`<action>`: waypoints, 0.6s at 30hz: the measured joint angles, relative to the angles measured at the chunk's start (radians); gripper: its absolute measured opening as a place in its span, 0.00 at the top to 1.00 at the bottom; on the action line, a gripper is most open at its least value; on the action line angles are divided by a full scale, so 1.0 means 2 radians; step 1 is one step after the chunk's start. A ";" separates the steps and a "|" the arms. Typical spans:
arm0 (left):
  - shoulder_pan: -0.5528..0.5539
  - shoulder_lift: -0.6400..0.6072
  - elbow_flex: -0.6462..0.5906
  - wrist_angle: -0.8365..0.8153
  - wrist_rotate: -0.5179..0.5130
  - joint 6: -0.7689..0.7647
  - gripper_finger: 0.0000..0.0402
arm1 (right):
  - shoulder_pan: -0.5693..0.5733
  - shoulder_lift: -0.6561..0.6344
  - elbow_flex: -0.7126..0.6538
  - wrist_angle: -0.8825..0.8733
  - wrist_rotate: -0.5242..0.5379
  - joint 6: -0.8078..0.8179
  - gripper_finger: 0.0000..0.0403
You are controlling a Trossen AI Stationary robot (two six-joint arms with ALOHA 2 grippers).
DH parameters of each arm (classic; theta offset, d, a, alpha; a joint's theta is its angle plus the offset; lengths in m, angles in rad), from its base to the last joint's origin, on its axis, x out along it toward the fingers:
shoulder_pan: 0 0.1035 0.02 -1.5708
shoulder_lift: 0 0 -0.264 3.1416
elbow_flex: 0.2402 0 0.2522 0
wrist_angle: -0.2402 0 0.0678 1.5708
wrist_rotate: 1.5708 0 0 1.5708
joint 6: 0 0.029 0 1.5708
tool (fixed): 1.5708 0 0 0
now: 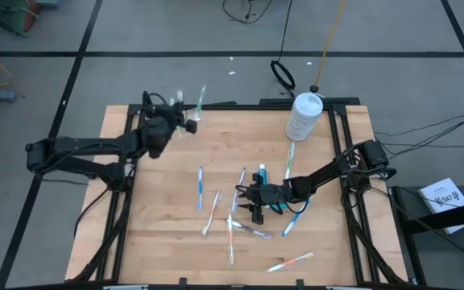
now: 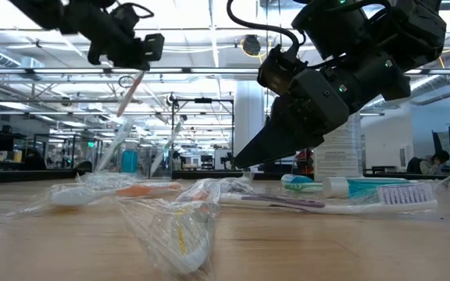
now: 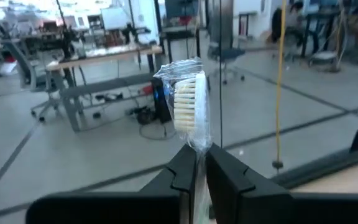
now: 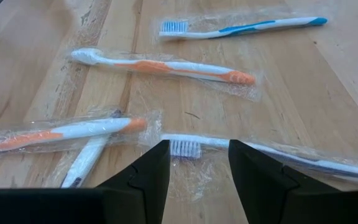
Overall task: Pick & Place toothbrushing station
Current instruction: Put the orange toothbrush into the transparent organizer
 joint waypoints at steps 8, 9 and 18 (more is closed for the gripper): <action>0.085 0.001 -0.112 0.172 0.021 0.004 0.93 | 0.000 0.000 0.000 0.000 0.000 0.000 0.61; 0.092 0.001 -0.128 0.193 0.023 0.003 0.93 | 0.000 0.000 0.000 0.000 0.000 0.000 0.61; 0.137 0.001 -0.226 0.302 0.066 -0.014 0.92 | 0.000 0.000 0.000 0.000 0.000 -0.002 0.61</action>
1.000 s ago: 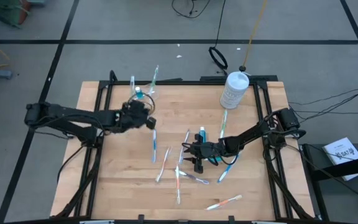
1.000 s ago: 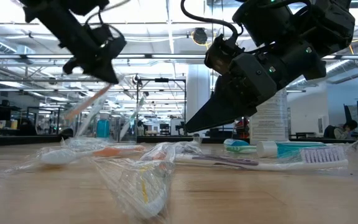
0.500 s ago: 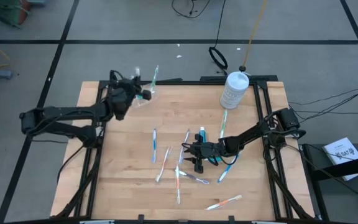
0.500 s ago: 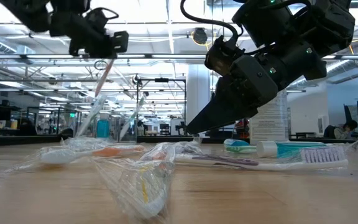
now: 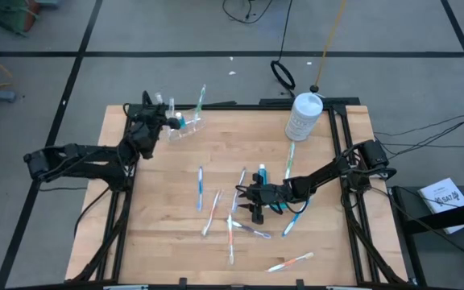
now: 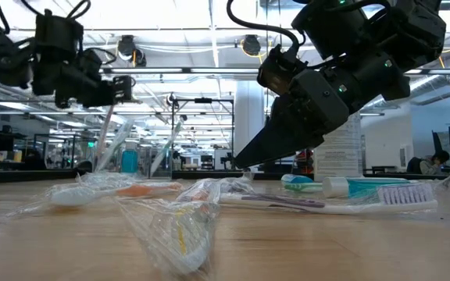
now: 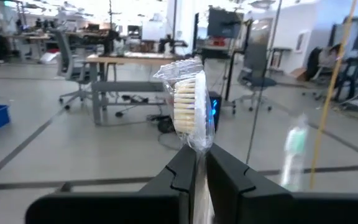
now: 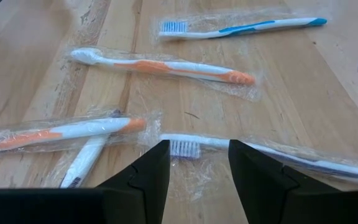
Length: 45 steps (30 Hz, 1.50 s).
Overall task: Pick & Place toothbrushing station
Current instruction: Put the orange toothbrush into the transparent organizer, then put the mouthwash into the transparent organizer
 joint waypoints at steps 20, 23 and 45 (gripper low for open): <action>0.004 0.000 -0.021 -0.092 0.032 -0.066 0.88 | 0.000 0.000 0.000 0.000 0.000 0.000 0.61; 0.004 0.000 -0.021 -0.115 0.039 -0.080 0.80 | 0.000 0.000 0.000 0.000 0.000 0.000 0.61; -0.040 -0.009 -0.016 -0.148 0.052 -0.107 0.53 | 0.000 0.000 0.000 0.006 0.000 0.012 0.61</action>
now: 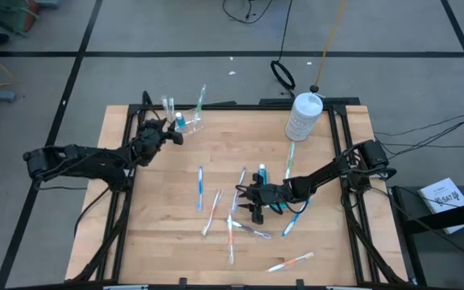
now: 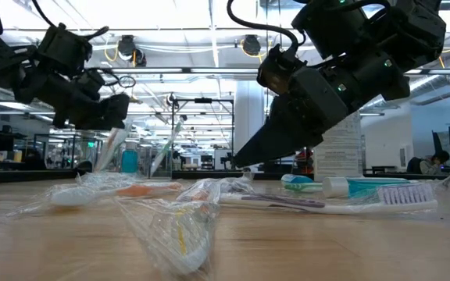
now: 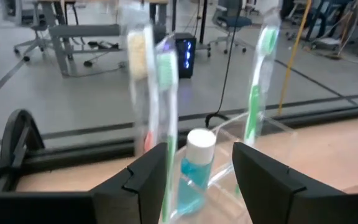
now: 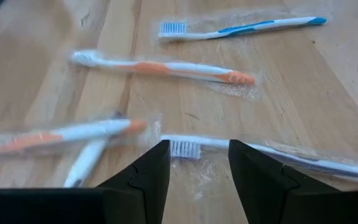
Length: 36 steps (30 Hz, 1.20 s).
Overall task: Pick & Place toothbrushing station
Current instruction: Put the mouthwash into the transparent organizer
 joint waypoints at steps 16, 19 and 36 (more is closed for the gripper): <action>-0.085 -0.111 0.041 -0.002 0.037 0.038 0.53 | -0.003 -0.047 0.001 -0.024 -0.051 -0.048 0.61; -0.106 -0.124 0.053 0.000 0.068 0.038 0.53 | -0.003 -0.098 0.000 -0.087 -0.050 -0.038 0.61; -0.185 -0.132 0.063 -0.001 0.137 0.018 0.53 | 0.007 -0.236 0.000 -0.404 0.119 0.066 0.61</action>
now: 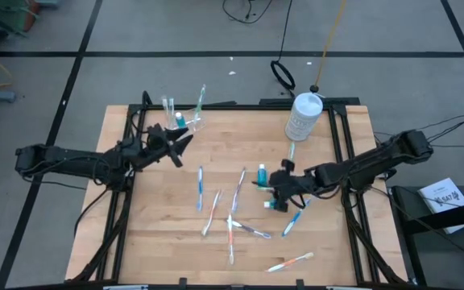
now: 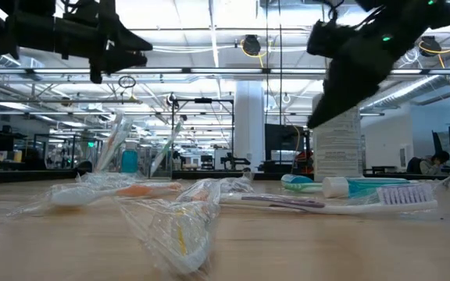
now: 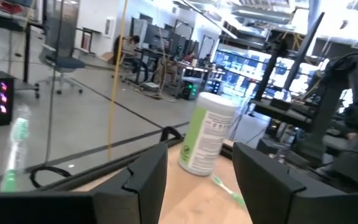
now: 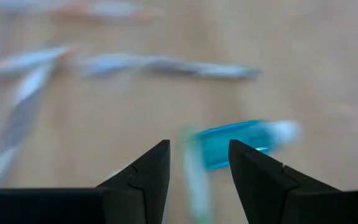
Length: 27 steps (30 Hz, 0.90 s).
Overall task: Pick & Place toothbrushing station
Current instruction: Put the mouthwash into the transparent organizer
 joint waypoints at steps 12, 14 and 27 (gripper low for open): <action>-0.007 0.000 0.000 -0.003 -0.002 -0.003 0.53 | -0.071 0.089 0.000 0.074 -0.001 0.123 0.61; -0.007 0.000 0.000 -0.010 -0.002 -0.003 0.53 | -0.084 0.100 0.000 0.075 -0.001 0.123 0.61; -0.006 0.000 0.000 -0.012 -0.012 -0.002 0.53 | -0.142 0.122 0.000 0.085 -0.002 0.184 0.61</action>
